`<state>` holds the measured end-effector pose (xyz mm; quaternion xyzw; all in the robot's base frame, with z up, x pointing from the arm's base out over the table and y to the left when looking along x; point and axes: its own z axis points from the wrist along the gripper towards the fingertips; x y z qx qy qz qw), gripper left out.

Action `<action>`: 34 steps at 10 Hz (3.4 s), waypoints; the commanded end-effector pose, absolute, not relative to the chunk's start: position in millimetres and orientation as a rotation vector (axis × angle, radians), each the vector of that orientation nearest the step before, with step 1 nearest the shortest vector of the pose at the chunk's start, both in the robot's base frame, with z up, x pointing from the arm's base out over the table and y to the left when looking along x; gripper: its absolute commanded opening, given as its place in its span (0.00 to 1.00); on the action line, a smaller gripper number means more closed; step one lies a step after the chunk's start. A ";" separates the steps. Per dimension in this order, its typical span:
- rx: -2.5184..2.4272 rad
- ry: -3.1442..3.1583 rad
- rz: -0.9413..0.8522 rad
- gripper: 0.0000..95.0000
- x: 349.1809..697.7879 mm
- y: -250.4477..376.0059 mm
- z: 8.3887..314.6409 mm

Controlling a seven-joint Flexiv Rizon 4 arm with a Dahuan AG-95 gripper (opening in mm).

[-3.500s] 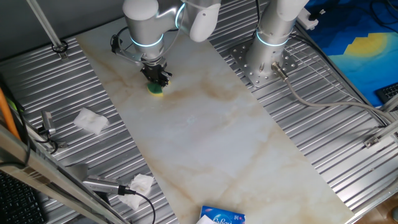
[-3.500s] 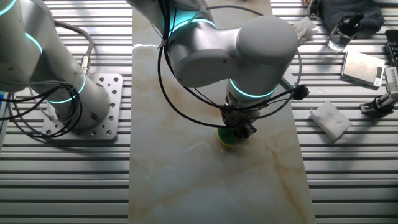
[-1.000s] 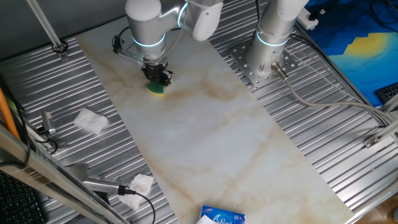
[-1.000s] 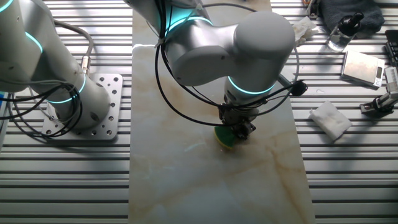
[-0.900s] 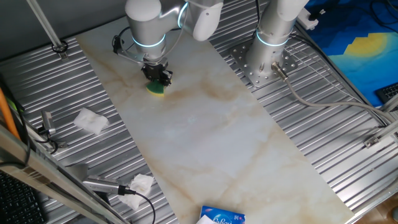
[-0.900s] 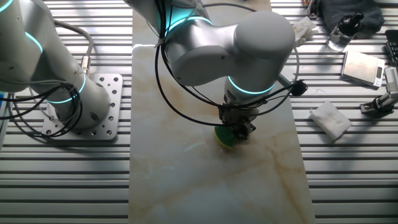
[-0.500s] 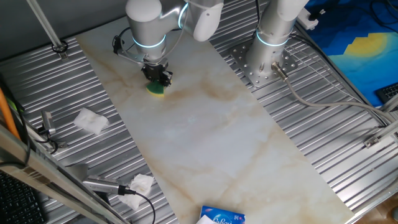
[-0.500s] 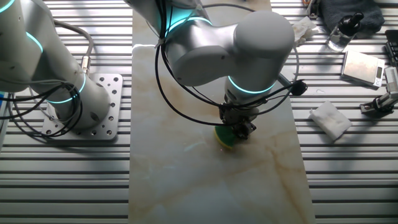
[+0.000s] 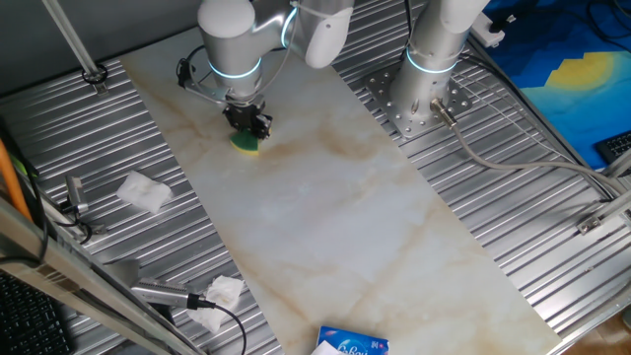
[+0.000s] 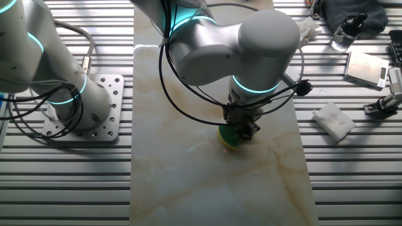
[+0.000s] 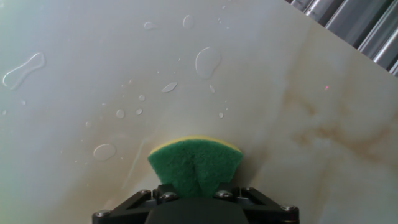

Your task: Clean the tabletop with a sponge

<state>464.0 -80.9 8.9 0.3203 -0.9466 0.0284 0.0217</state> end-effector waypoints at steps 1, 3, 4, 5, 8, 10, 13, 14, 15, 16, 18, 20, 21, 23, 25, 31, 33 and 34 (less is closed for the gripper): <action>0.984 -2.937 0.088 0.40 467.5 -77.6 8.9; 0.963 -2.944 0.092 0.40 473.9 -70.0 7.6; 0.956 -2.947 0.093 0.40 477.2 -67.3 7.3; 0.954 -2.941 0.103 0.40 481.5 -66.2 9.6; 0.937 -2.952 0.101 0.40 494.8 -57.9 8.4; 0.910 -2.952 0.115 0.40 504.9 -46.5 7.6; 0.886 -2.950 0.143 0.40 517.4 -28.8 9.6; 0.861 -2.954 0.146 0.40 520.5 -18.7 8.2; 0.849 -2.950 0.162 0.40 519.4 -12.7 8.2; 0.839 -2.949 0.171 0.40 515.7 -8.5 9.2; 0.837 -2.950 0.173 0.40 499.6 -4.7 12.7; 0.823 -2.959 0.168 0.40 483.1 -2.5 9.0; 0.815 -2.962 0.169 0.40 474.5 -1.3 6.8; 0.814 -2.966 0.180 0.40 459.5 1.3 4.6; 0.838 -2.963 0.209 0.40 456.9 -0.9 8.1; 0.776 -2.983 0.111 0.40 441.0 -2.7 9.4; 0.734 -2.991 0.079 0.40 441.0 3.6 10.7; 0.726 -2.994 0.079 0.40 441.1 5.8 10.4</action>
